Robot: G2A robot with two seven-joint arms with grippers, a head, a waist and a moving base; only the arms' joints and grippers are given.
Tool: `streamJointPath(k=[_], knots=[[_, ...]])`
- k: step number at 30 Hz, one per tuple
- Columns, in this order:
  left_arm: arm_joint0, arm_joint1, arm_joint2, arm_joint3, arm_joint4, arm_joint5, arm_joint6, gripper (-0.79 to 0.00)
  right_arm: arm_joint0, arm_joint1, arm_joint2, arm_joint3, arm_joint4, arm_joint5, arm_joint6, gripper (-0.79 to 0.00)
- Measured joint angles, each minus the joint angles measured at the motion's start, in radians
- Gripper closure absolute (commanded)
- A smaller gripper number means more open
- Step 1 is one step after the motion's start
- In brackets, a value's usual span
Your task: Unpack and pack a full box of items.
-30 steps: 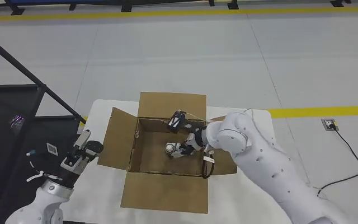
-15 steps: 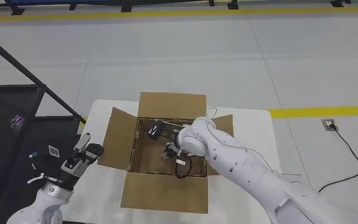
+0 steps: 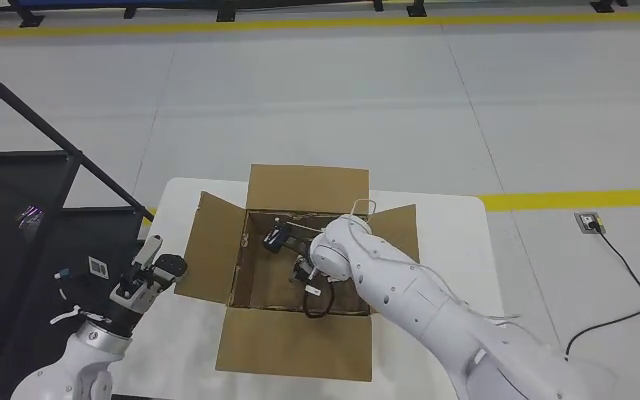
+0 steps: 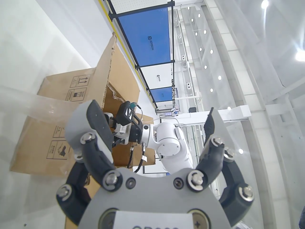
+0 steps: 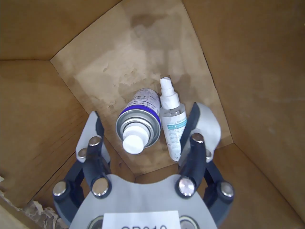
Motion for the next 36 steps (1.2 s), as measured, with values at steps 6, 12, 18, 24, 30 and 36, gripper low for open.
streamJointPath(k=[6, 12, 18, 24, 30, 36], knots=[[0.0, 0.0, 0.0, 0.0, 0.0, 0.0, 0.0, -0.785, 0.004, -0.019, 0.014, 0.039, 0.009, -0.033, -0.019, 0.0], [0.0, 0.0, 0.0, 0.0, 0.0, 0.0, 0.0, -0.785, 0.012, -0.013, 0.049, -0.015, 0.029, -0.077, 0.022, 0.0], [0.0, 0.0, 0.0, 0.0, 0.0, 0.0, 0.0, -0.785, -0.007, 0.027, 0.112, -0.198, 0.0, -0.03, 0.1, 0.0], [0.0, 0.0, 0.0, 0.0, 0.0, 0.0, 0.0, -0.785, -0.106, 0.114, 0.246, -0.544, -0.087, 0.064, 0.244, 0.0], [0.0, 0.0, 0.0, 0.0, 0.0, 0.0, 0.0, -0.785, -0.294, 0.21, 0.463, -0.993, -0.261, 0.144, 0.418, 0.0], [0.0, 0.0, 0.0, 0.0, 0.0, 0.0, 0.0, -0.785, -0.5, 0.271, 0.697, -1.382, -0.559, 0.244, 0.547, 0.0]])
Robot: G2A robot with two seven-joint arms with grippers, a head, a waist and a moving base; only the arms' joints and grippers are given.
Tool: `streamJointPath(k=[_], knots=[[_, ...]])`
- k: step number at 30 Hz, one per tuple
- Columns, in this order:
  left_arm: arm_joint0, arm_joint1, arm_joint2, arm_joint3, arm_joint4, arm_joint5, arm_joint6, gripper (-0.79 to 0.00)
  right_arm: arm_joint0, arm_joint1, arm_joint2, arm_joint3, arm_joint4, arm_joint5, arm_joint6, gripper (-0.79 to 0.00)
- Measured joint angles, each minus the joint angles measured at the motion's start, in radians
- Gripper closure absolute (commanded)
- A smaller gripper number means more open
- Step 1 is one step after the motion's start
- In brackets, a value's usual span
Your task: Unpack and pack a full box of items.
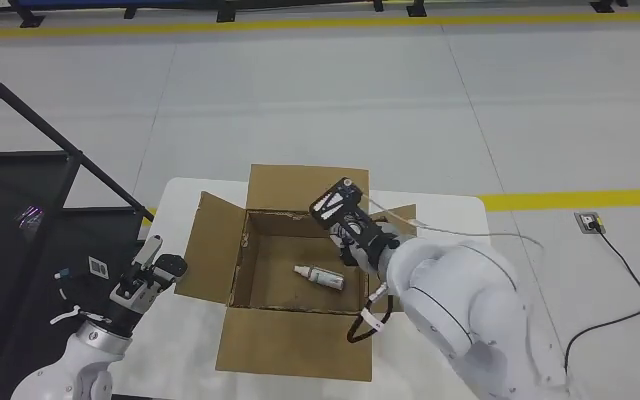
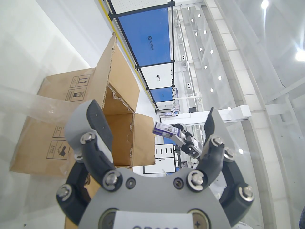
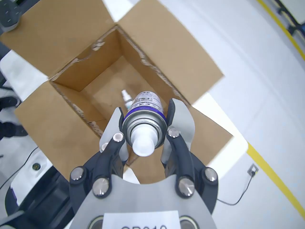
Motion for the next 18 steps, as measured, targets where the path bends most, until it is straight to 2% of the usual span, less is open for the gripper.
streamJointPath(k=[4, 7, 12, 18], knots=[[0.0, 0.0, 0.0, 0.0, 0.0, 0.0, 0.0, -0.785, -0.104, 0.021, 0.127, -0.14, -0.173, 0.021, 0.061, 0.0], [0.0, 0.0, 0.0, 0.0, 0.0, 0.0, 0.0, -0.785, -0.168, 0.031, 0.221, -0.152, -0.232, 0.016, 0.069, 0.0], [0.0, 0.0, 0.0, 0.0, 0.0, 0.0, 0.0, -0.785, -0.242, 0.044, 0.387, -0.041, -0.204, -0.018, 0.053, 0.0], [0.0, 0.0, 0.0, 0.0, 0.0, 0.0, 0.0, -0.785, -0.291, 0.054, 0.486, 0.148, -0.124, -0.088, -0.032, 0.0]])
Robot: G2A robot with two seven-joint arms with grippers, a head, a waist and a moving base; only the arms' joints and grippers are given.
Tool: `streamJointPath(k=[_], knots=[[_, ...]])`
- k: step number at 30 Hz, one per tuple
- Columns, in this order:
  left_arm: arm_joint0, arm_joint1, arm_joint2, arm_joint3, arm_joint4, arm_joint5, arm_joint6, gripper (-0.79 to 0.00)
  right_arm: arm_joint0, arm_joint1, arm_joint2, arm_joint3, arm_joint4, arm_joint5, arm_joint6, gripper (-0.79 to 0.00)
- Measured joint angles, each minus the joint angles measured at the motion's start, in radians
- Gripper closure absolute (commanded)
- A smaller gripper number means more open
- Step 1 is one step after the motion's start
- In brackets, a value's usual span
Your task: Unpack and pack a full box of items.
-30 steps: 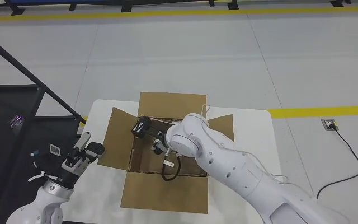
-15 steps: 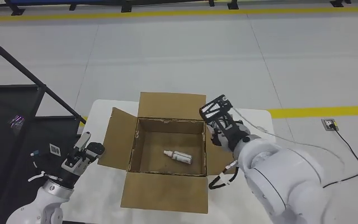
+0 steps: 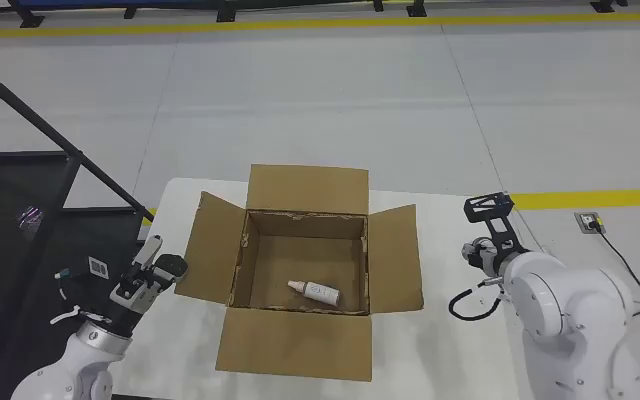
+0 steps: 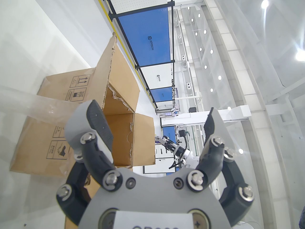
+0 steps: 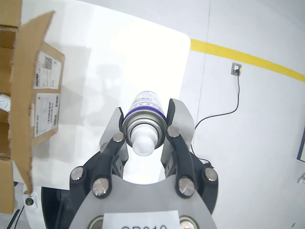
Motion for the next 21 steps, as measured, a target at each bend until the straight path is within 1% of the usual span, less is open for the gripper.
streamJointPath(k=[5, 10, 17, 21], knots=[[0.0, 0.0, 0.0, 0.0, 0.0, 0.0, 0.0, -0.785, -0.043, 0.004, 0.023, 0.112, 0.044, -0.021, -0.122, 0.0], [0.0, 0.0, 0.0, 0.0, 0.0, 0.0, 0.0, -0.785, -0.074, 0.006, 0.021, 0.182, 0.046, -0.005, -0.226, 0.0], [0.0, 0.0, 0.0, 0.0, 0.0, 0.0, 0.0, -0.785, -0.087, 0.009, 0.028, 0.265, 0.06, 0.027, -0.342, 0.0], [0.0, 0.0, 0.0, 0.0, 0.0, 0.0, 0.0, -0.785, -0.087, 0.01, 0.031, 0.304, 0.078, 0.036, -0.372, 0.0]])
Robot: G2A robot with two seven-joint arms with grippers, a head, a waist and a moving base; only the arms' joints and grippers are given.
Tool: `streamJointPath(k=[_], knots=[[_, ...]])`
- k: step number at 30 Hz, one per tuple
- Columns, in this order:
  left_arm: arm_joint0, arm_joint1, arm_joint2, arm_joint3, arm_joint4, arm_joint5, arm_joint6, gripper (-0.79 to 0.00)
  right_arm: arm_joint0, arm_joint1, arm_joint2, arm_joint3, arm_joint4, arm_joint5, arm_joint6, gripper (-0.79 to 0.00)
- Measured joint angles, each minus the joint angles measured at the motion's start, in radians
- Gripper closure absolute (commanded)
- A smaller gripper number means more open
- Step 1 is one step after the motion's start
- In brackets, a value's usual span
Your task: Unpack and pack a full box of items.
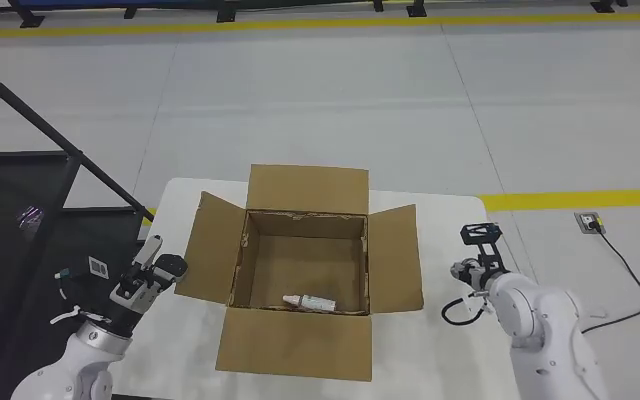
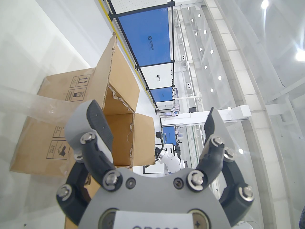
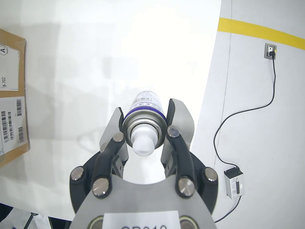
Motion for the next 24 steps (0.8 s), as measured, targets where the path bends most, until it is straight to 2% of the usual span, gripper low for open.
streamJointPath(k=[5, 6, 10, 14, 17, 21, 24], knots=[[0.0, 0.0, 0.0, 0.0, 0.0, 0.0, 0.0, -0.785, 0.009, 0.003, -0.002, 0.049, 0.021, -0.004, -0.015, 0.0], [0.0, 0.0, 0.0, 0.0, 0.0, 0.0, 0.0, -0.785, 0.011, 0.003, -0.003, 0.056, 0.025, -0.005, -0.015, -0.08], [0.0, 0.0, 0.0, 0.0, 0.0, 0.0, 0.0, -0.785, 0.02, 0.005, -0.007, 0.085, 0.038, -0.007, -0.013, -0.265], [0.0, 0.0, 0.0, 0.0, 0.0, 0.0, 0.0, -0.785, 0.026, 0.007, -0.017, 0.101, 0.036, -0.003, -0.009, -0.366], [0.0, 0.0, 0.0, 0.0, 0.0, 0.0, 0.0, -0.785, 0.027, 0.009, -0.021, 0.105, 0.039, 0.0, -0.011, -0.391], [0.0, 0.0, 0.0, 0.0, 0.0, 0.0, 0.0, -0.785, 0.029, 0.01, -0.029, 0.105, 0.039, 0.004, -0.009, -0.73], [0.0, 0.0, 0.0, 0.0, 0.0, 0.0, 0.0, -0.785, 0.029, 0.012, -0.032, 0.096, 0.043, 0.009, -0.006, -0.785]])
